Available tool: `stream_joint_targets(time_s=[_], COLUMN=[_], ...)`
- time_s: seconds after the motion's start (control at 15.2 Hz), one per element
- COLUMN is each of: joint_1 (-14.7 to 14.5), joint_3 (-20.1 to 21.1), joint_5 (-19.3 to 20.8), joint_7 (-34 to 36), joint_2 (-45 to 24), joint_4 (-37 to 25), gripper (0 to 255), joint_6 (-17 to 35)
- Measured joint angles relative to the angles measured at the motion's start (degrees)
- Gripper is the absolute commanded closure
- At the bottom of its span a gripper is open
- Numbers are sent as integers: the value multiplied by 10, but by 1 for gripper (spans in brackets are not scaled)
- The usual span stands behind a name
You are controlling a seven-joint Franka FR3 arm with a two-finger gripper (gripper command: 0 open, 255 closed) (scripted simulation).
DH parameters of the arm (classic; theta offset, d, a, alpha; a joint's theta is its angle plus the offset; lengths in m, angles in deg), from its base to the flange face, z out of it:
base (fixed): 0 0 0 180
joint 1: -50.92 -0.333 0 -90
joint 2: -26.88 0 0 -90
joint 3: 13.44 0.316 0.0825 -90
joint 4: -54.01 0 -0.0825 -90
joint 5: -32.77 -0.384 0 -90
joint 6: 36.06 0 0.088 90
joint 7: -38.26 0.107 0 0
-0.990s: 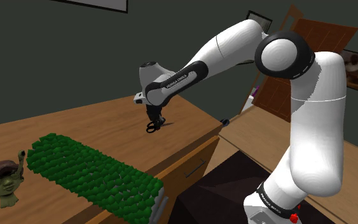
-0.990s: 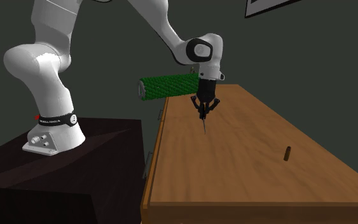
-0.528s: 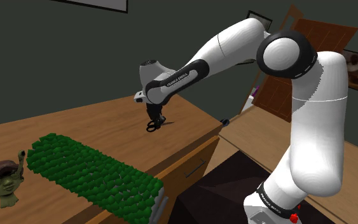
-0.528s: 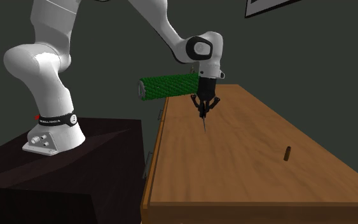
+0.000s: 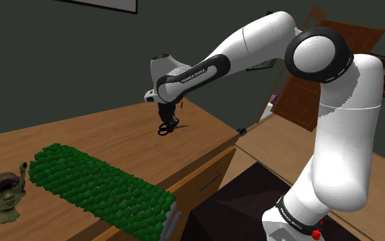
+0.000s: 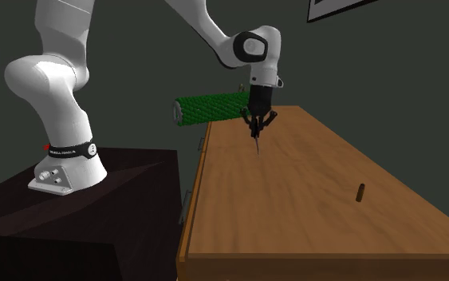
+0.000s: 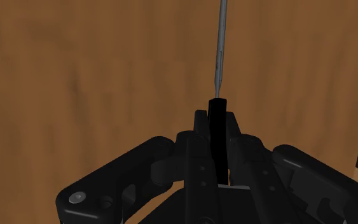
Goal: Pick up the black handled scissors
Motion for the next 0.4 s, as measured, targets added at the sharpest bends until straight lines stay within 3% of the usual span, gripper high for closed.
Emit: stream_joint_targets(time_s=[0.4], joint_1=[1], joint_3=[2], joint_5=[-7], joint_7=[-9], joint_2=[26], joint_4=[-10], gripper=[255], joint_6=[-35])
